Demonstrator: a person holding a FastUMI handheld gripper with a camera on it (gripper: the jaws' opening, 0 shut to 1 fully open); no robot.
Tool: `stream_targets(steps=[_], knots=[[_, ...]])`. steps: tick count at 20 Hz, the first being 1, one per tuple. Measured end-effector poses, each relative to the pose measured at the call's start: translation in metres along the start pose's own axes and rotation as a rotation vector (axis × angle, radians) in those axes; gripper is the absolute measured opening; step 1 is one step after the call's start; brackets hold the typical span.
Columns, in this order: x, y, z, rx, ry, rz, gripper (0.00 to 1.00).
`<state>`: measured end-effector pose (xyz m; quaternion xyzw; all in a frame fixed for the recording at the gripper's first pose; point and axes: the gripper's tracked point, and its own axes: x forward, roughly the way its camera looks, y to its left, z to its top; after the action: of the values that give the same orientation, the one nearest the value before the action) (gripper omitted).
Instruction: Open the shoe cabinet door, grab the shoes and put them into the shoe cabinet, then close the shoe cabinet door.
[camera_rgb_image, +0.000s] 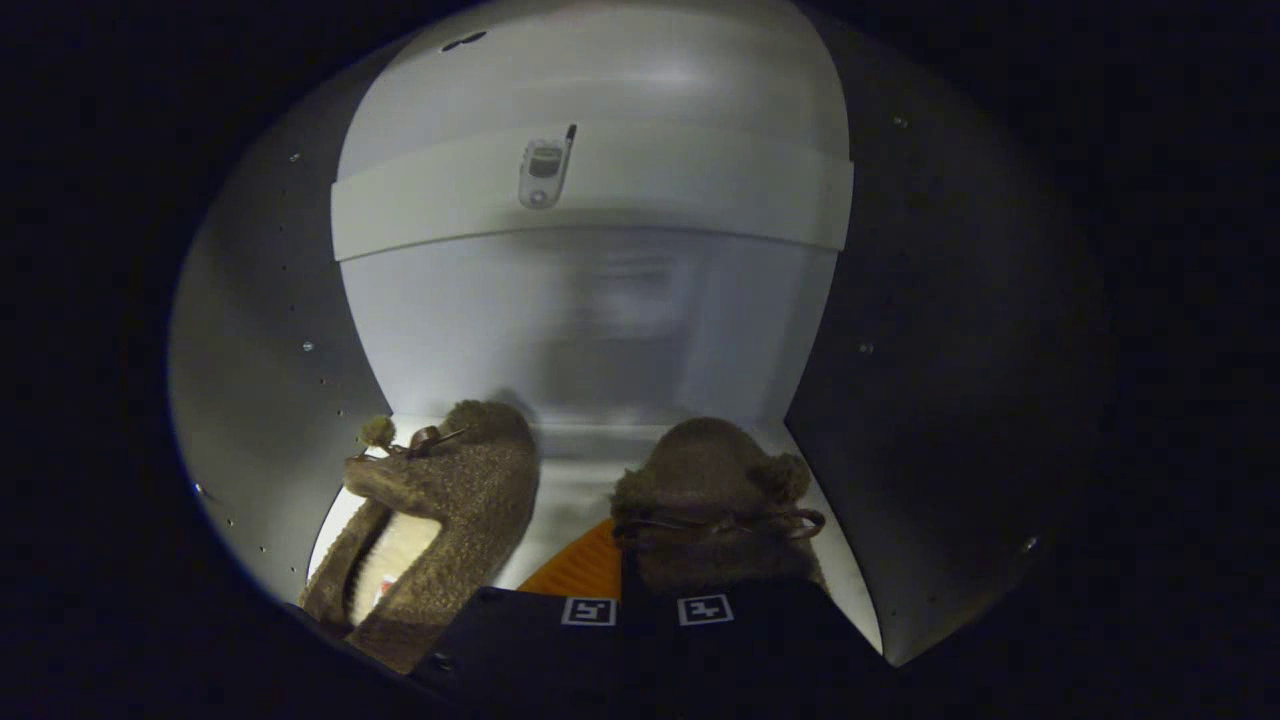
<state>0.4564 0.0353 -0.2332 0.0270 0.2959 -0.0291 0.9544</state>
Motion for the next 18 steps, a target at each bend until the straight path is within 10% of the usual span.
stream_targets(steps=[3, 9, 18], knots=[[-0.003, 0.002, -0.006, 0.029, 0.040, 0.011, 0.17], [-0.043, 0.008, -0.011, 0.000, 0.076, 0.049, 0.91], [-0.149, -0.012, 0.014, 0.027, -0.080, 0.061, 0.99]])
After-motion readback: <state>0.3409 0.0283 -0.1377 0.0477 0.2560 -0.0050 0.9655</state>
